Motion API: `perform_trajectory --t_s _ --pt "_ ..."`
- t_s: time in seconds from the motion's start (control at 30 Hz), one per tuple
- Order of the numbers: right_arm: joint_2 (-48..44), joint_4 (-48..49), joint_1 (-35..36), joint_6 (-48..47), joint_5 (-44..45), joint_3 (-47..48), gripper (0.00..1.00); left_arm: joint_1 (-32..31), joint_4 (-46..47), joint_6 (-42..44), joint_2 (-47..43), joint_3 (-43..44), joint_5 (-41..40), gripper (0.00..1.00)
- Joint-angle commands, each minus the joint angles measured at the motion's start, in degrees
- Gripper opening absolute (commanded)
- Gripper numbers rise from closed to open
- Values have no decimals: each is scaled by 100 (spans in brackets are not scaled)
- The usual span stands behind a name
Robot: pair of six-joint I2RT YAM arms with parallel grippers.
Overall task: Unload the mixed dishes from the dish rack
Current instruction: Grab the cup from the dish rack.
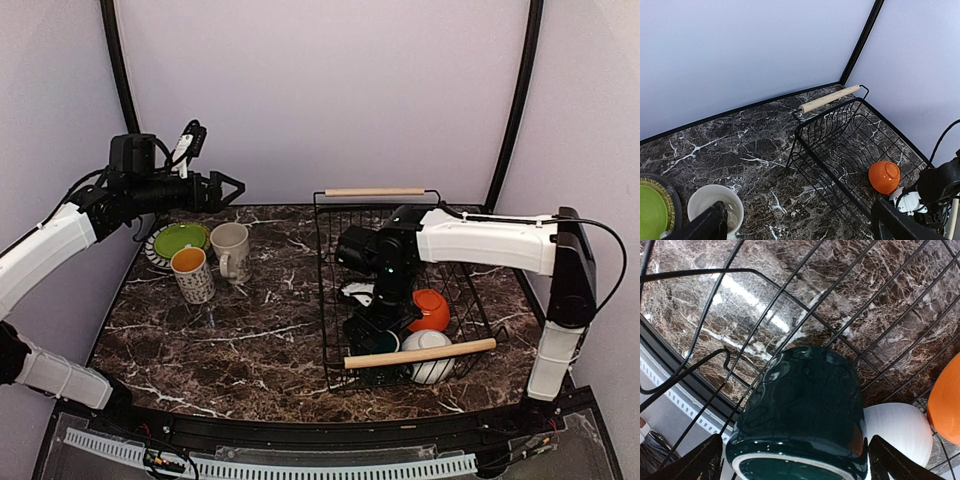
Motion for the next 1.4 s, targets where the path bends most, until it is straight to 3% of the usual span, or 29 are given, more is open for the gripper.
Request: perform_trajectory --t_s 0.0,0.13,0.27,0.6,0.8,1.23,1.37 --pt "169 74 91 148 366 -155 99 -13 -53 81 38 -65 16 99" --pt "230 209 107 209 456 -275 98 -13 8 63 46 -123 7 99" --pt "159 359 107 239 477 -441 92 -13 -43 45 107 -74 70 99" --pt "-131 557 109 438 571 -510 55 -24 -36 55 117 -105 -3 99" --pt "-374 1006 -68 590 670 -411 39 -31 -24 56 140 -115 -16 99" --pt "-1577 3344 -1126 1293 -91 -1313 1 -40 87 -43 216 -132 325 99" --pt "-2149 4269 -1513 1653 -400 -1862 0 -40 242 -255 330 -138 908 99"
